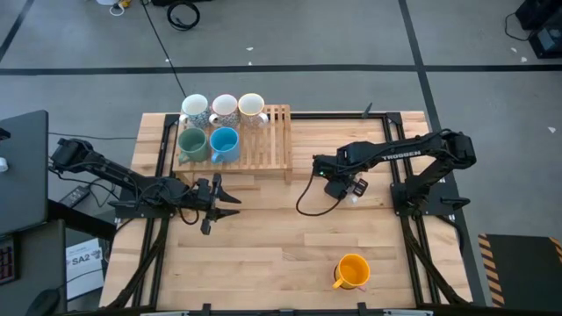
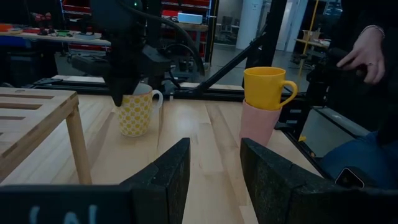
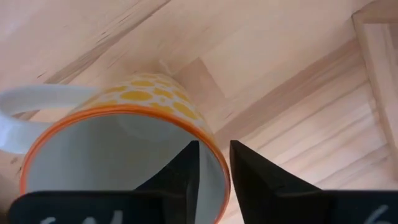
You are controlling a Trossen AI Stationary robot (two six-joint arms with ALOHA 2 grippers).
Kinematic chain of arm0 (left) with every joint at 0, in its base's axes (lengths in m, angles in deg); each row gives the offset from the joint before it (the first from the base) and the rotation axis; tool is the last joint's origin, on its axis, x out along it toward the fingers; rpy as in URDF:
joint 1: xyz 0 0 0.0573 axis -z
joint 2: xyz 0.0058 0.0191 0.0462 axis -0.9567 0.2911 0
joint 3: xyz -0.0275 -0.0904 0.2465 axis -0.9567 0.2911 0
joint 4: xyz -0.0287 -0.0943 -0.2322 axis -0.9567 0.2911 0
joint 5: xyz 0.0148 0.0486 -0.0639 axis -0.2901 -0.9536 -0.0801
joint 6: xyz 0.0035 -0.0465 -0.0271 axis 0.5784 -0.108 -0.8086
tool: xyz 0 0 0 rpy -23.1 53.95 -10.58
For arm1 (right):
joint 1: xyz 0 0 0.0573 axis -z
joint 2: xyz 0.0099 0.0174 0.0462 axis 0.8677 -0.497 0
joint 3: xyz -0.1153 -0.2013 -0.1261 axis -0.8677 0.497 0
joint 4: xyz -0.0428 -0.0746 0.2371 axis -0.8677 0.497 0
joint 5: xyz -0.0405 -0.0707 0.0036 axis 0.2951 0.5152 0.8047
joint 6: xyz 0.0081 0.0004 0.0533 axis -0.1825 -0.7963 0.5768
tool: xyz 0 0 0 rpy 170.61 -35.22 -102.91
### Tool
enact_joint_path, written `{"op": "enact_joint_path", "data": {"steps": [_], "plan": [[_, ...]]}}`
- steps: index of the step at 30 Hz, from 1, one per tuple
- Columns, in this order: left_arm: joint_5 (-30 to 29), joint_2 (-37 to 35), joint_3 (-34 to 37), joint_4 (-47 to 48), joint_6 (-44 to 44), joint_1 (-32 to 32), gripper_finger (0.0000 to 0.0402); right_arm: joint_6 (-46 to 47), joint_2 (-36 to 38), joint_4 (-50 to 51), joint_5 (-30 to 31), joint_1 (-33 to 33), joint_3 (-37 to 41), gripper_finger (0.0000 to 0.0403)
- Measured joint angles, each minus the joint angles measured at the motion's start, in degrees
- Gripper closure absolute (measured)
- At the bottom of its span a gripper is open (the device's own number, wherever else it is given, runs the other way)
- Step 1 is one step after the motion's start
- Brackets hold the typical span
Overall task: Place coffee mugs
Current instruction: Move the white-orange patterned mug to the middle, then put the white-yellow patterned mug on the shelf
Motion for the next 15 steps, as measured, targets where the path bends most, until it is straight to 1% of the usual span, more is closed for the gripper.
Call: {"op": "enact_joint_path", "data": {"steps": [4, 10, 15], "plan": [[0.00, -0.01, -0.01, 0.00, 0.00, -0.02, 0.0253, 2.15, 0.02, -0.03, 0.00, 0.00, -0.02, 0.0290], [0.00, -0.01, -0.01, 0.00, 0.02, -0.01, 0.0253, 2.20, 0.02, -0.03, 0.03, 0.00, 0.00, 0.0266], [0.00, 0.01, -0.01, -0.02, 0.00, 0.00, 0.0253, 4.19, 0.02, -0.70, 1.70, -0.24, -0.01, 0.0262]]}}
